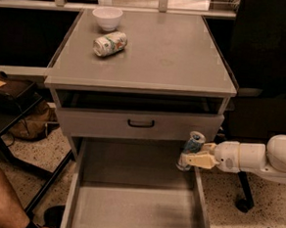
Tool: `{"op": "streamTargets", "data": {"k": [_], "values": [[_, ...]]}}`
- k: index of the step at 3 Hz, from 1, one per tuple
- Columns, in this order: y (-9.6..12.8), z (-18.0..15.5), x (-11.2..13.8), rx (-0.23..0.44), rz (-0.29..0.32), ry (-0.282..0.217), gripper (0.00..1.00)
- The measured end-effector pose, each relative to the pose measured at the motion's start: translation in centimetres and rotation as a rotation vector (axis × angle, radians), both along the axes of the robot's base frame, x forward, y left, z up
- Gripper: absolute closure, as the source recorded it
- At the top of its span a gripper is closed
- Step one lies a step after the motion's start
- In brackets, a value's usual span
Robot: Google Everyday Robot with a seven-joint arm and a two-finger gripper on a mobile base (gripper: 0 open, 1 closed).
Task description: Place redbull can into middle drawer
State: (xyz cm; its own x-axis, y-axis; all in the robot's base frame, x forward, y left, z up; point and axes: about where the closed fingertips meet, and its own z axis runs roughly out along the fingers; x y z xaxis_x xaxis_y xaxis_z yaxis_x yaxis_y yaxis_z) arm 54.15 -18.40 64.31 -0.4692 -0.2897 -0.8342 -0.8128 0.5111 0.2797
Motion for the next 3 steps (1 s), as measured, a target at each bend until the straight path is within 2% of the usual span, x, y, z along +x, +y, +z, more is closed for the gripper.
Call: {"op": "streamTargets", "data": {"k": [1, 2, 3], "values": [[0.2, -1.1, -0.4, 0.003, -0.024, -0.003, 1.0], [0.6, -4.0, -1.7, 0.019, -0.08, 0.01, 1.0], [1.4, -7.1, -3.2, 0.01, -0.121, 0.044, 1.0]]}}
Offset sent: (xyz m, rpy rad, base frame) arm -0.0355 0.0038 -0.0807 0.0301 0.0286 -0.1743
